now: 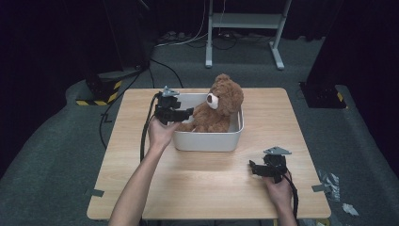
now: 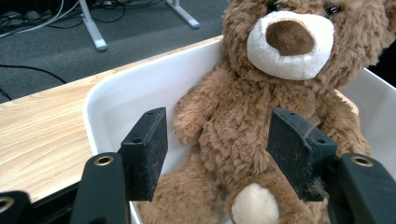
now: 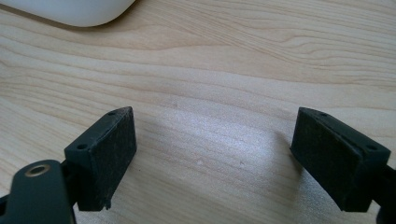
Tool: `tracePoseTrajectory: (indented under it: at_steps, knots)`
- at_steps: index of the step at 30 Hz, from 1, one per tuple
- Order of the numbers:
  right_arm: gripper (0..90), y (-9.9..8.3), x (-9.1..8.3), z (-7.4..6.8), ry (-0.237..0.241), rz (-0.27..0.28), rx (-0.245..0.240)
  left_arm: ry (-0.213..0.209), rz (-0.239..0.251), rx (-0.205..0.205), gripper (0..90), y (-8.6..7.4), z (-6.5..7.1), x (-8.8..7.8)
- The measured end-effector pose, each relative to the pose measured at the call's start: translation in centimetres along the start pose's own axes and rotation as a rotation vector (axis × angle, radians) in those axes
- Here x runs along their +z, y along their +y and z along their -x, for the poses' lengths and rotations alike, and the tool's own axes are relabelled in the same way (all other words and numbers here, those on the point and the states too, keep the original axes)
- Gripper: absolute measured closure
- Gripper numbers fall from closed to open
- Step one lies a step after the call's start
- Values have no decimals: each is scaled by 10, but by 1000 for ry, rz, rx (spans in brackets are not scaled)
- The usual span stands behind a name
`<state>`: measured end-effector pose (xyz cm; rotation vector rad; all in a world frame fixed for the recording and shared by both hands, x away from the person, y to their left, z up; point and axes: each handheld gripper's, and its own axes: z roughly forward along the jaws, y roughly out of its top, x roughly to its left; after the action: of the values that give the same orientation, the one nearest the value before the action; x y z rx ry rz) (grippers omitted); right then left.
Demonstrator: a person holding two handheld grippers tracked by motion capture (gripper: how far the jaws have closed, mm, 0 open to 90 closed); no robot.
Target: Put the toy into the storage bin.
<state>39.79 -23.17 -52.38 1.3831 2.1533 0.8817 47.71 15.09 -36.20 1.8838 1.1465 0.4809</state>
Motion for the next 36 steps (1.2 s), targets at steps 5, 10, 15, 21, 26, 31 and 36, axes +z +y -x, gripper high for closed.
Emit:
tracePoseTrajectory:
  at_steps: [5, 10, 15, 21, 26, 31, 36]
  knots:
    - [137, 0, 0, 0, 0, 0, 0, 5, 9, -1, 383, -2, -2, -6]
    - [137, 0, 0, 0, 0, 0, 0, 9, 22, -7, 383, -4, -4, -13]
    - [137, 0, 0, 0, 0, 0, 0, 9, 43, -12, 385, -8, -5, -20]
    - [136, 0, 0, 0, 0, 0, 0, 7, 61, -10, 383, -7, -3, -26]
    - [137, 0, 0, 0, 0, 0, 0, 13, 87, -6, 382, -8, 0, -34]
    - [137, 0, 0, 0, 0, 0, 0, 16, 106, -3, 383, -12, 2, -42]
    - [137, 0, 0, 0, 0, 0, 0, 27, 114, -7, 383, -16, 0, -49]
